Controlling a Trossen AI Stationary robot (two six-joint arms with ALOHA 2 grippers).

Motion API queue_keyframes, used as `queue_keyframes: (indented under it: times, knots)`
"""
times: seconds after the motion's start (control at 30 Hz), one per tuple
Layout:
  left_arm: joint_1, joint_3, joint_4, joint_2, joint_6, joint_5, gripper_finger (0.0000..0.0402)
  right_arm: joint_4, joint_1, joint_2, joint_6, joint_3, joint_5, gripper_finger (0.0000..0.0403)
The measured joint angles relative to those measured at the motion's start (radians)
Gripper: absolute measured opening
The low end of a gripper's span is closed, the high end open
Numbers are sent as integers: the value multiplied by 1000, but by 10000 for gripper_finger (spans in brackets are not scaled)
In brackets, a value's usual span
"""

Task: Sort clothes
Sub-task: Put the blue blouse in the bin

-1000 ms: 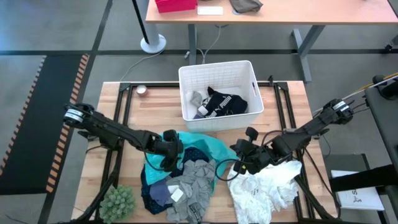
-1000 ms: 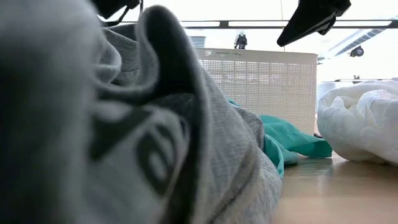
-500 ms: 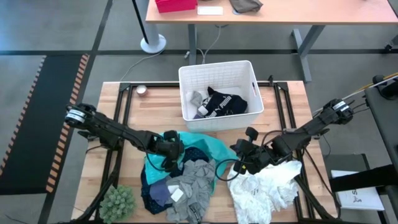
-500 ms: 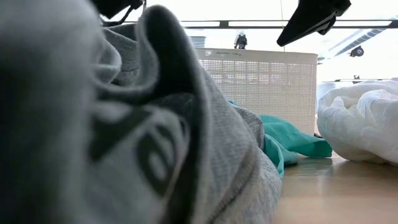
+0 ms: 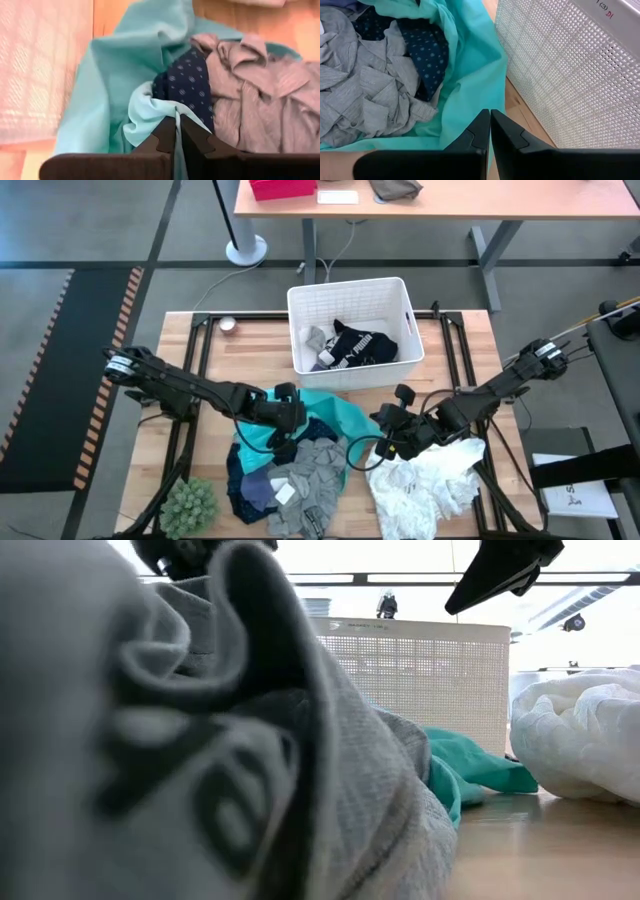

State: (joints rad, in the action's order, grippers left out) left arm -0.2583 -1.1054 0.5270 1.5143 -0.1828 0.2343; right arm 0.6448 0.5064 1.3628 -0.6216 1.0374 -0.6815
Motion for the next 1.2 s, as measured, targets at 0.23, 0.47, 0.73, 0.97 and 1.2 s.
queue_keyframes:
  times: [0.23,0.47,0.73,0.97,1.2]
  knots:
    - [0,-27,22,0,25,19,32,0,0,0,0,0,0,0]
    - [0,-27,25,0,20,20,138,0,0,0,-9,-16,0,0]
    - [0,-25,34,7,-20,10,242,-2,0,0,-9,-23,0,0]
    - [0,-8,50,82,-45,9,270,-8,0,0,-8,-23,1,0]
    - [5,-6,63,169,-68,17,234,-8,0,0,-7,-23,1,0]
